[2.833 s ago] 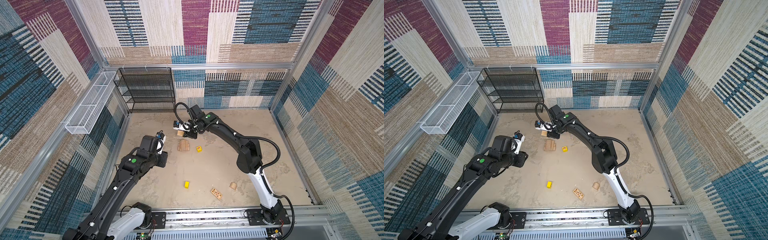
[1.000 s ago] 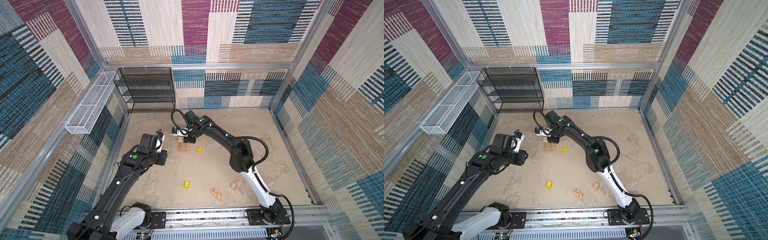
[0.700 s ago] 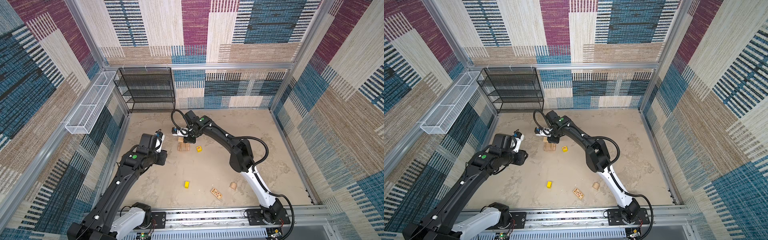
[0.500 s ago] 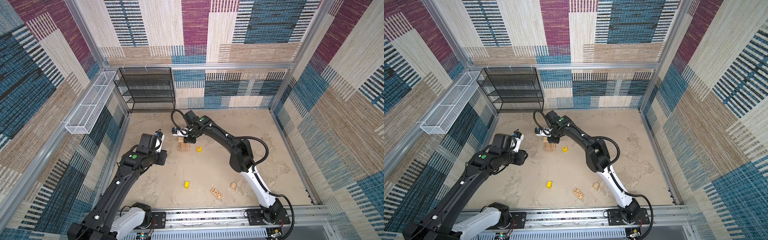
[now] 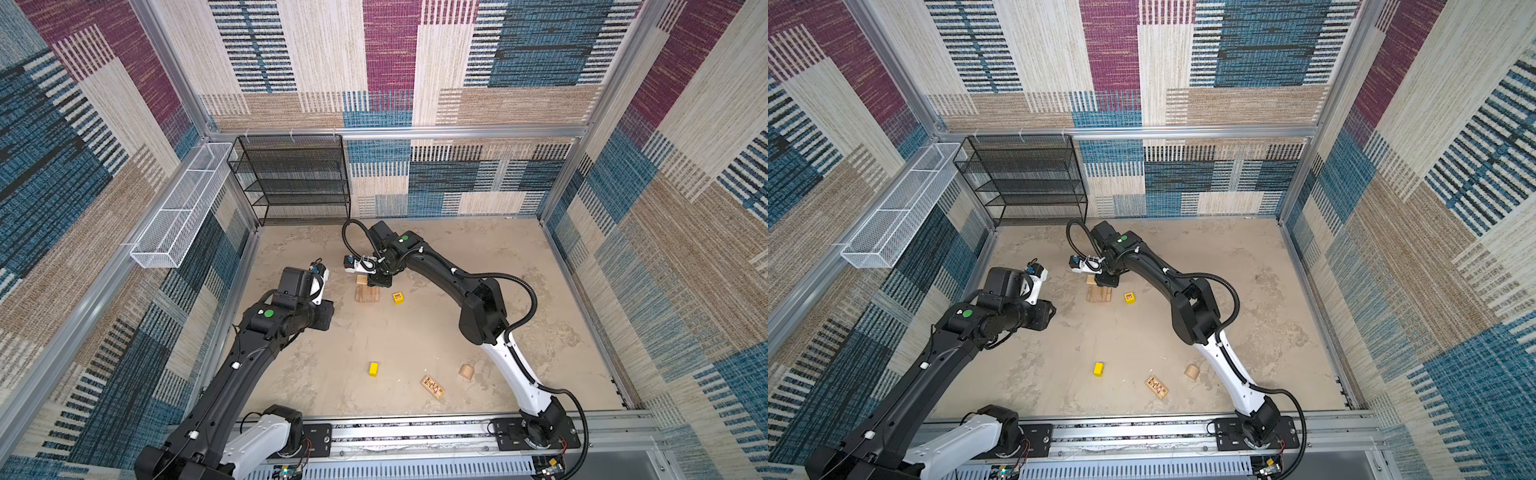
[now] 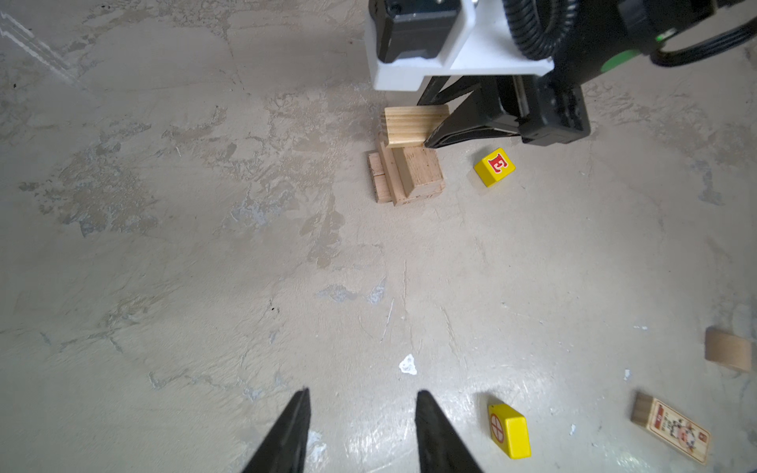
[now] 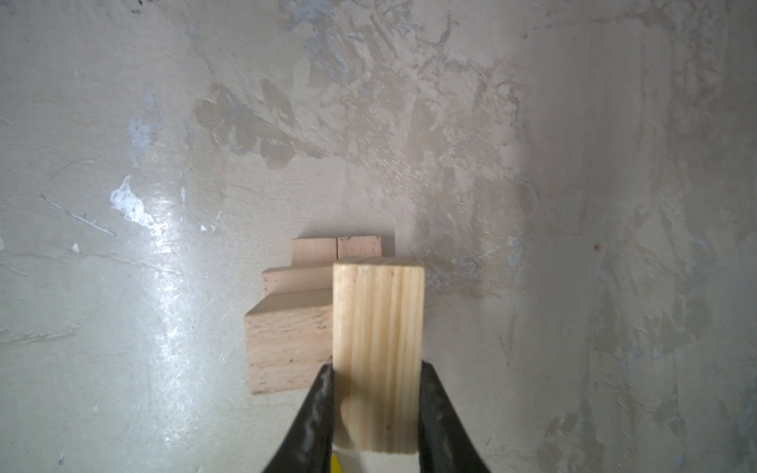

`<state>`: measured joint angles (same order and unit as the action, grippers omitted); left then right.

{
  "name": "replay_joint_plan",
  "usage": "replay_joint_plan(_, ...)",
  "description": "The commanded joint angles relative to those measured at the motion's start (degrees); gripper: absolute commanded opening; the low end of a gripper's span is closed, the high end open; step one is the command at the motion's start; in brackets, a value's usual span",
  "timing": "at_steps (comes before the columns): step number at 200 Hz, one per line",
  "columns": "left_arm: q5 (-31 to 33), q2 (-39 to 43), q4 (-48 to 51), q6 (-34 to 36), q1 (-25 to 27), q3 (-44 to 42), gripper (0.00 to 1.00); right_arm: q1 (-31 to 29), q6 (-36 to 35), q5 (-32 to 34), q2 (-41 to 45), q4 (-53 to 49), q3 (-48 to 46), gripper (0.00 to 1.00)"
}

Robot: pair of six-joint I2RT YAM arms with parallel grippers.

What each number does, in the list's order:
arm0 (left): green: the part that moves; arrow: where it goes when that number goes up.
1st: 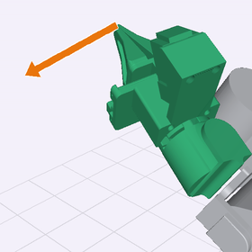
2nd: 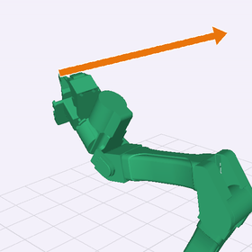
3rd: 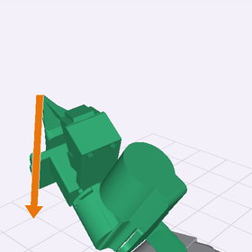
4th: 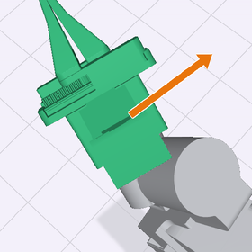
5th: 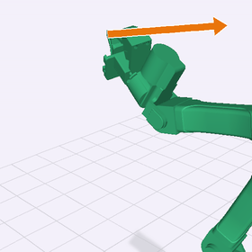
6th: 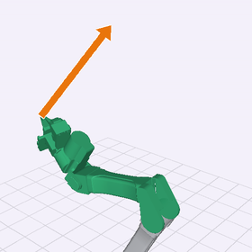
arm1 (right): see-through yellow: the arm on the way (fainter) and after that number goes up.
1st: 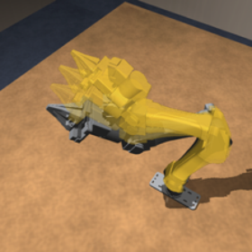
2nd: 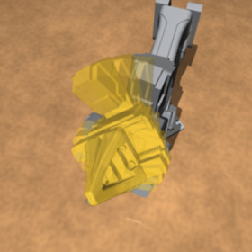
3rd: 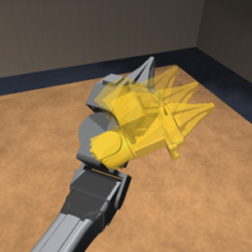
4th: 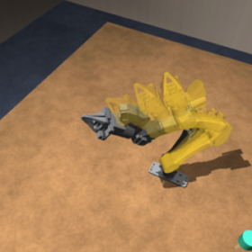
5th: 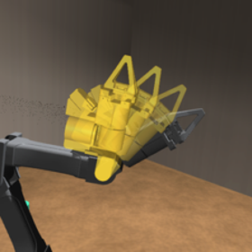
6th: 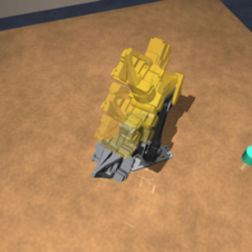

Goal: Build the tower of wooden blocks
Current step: 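Lower the held block onto the top of the stack with the right gripper, then open the right gripper and raise it off the stack while the left gripper approaches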

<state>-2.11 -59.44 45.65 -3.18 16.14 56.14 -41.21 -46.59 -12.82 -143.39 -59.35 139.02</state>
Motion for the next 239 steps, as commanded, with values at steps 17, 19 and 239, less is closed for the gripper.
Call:
replay_joint_plan(17,-1.0,0.3,-1.2,0.5,-0.1,0.4,0.46,-0.1,-0.4,0.8,0.4,0.0,0.5,0.23)
replay_joint_plan(19,-1.0,0.3,-1.2,0.5,-0.1,0.4,0.46,-0.1,-0.5,0.8,0.4,0.0,0.5,0.23)
replay_joint_plan(239,4.0,1.5,-1.2,0.3,-0.8,0.5,0.53,-0.1,0.0,-0.9,4.4,2.6,0.1,0.46)
